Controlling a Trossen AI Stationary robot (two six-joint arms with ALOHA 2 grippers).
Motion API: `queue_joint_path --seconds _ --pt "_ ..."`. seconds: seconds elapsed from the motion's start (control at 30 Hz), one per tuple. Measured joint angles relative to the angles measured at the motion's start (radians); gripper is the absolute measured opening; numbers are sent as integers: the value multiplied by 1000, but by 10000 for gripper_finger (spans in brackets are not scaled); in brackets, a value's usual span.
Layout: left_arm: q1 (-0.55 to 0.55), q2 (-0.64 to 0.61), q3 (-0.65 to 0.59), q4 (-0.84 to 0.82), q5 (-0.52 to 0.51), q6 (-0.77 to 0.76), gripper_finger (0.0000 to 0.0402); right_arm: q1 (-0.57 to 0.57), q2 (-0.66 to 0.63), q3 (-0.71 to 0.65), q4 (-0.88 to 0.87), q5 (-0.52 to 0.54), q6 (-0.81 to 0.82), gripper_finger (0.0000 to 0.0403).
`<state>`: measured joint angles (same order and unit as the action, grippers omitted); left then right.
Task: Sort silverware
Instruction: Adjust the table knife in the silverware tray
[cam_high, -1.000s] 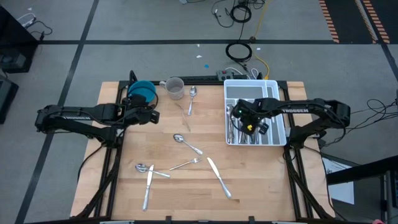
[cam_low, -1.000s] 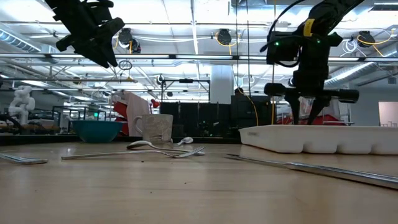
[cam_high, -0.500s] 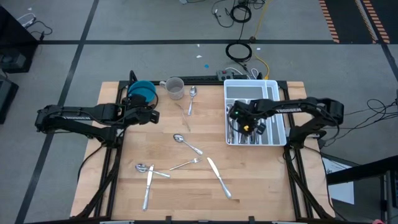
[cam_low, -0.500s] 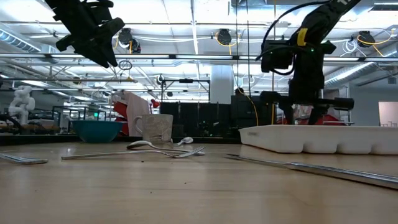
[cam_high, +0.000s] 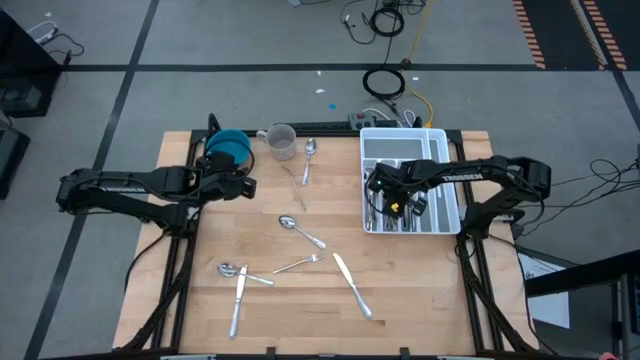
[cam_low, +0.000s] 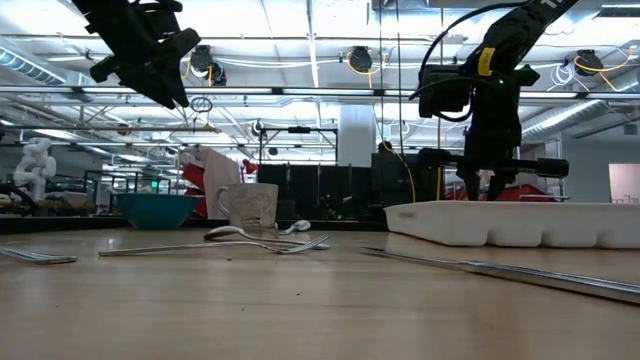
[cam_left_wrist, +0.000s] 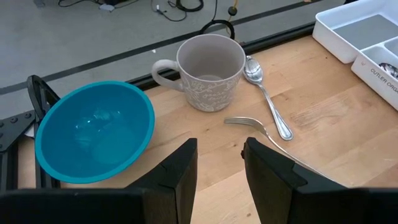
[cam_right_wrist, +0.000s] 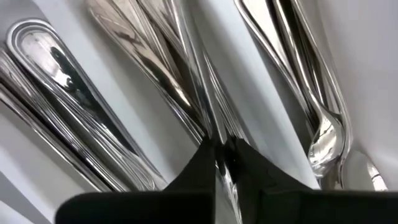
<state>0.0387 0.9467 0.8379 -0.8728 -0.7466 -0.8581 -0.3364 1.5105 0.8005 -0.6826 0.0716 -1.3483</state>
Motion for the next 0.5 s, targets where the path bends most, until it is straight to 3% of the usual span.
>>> queue_joint_path --seconds 0.5 --pt "0 0 0 0 0 0 136 46 -48 -6 -24 70 51 17"
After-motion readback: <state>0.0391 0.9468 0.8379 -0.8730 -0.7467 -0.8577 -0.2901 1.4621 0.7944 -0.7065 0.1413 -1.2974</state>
